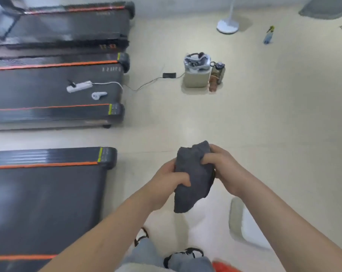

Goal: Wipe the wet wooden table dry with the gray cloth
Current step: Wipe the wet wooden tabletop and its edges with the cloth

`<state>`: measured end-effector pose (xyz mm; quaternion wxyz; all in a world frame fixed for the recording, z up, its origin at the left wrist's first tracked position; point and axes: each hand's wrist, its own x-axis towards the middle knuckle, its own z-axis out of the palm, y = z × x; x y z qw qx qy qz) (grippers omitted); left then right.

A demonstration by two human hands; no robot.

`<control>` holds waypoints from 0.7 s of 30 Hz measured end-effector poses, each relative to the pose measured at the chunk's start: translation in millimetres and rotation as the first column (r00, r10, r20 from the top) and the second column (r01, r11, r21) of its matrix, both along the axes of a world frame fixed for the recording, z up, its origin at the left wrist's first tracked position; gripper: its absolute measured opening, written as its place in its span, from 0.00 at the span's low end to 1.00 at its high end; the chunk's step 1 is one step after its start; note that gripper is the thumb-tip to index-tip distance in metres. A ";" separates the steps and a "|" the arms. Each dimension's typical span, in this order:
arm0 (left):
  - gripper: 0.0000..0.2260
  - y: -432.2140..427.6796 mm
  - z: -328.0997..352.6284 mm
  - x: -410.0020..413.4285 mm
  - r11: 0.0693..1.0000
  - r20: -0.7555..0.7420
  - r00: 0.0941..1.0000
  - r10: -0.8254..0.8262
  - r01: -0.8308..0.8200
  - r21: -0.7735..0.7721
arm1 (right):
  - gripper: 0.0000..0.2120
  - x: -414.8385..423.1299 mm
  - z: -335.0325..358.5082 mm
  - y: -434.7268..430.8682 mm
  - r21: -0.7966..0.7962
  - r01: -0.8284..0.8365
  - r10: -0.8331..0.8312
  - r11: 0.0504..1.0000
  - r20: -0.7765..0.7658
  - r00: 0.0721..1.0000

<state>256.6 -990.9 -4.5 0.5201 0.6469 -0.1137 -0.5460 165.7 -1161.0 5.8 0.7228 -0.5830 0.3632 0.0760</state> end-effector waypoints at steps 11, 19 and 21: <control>0.16 331.1 15.9 70.0 0.656 0.157 0.670 0.726 -0.743 0.136 | 0.14 185.4 38.0 313.3 -0.119 -0.523 0.525 0.844 -0.010 0.851; 0.06 476.6 19.0 31.7 0.186 0.491 0.195 0.849 -0.980 0.069 | 0.14 236.3 40.4 514.5 0.105 -0.788 0.789 0.606 0.046 0.613; 0.11 491.0 28.3 17.9 0.133 0.372 0.133 0.919 -0.991 0.025 | 0.13 235.3 44.3 552.9 0.148 -0.857 0.862 0.493 0.048 0.504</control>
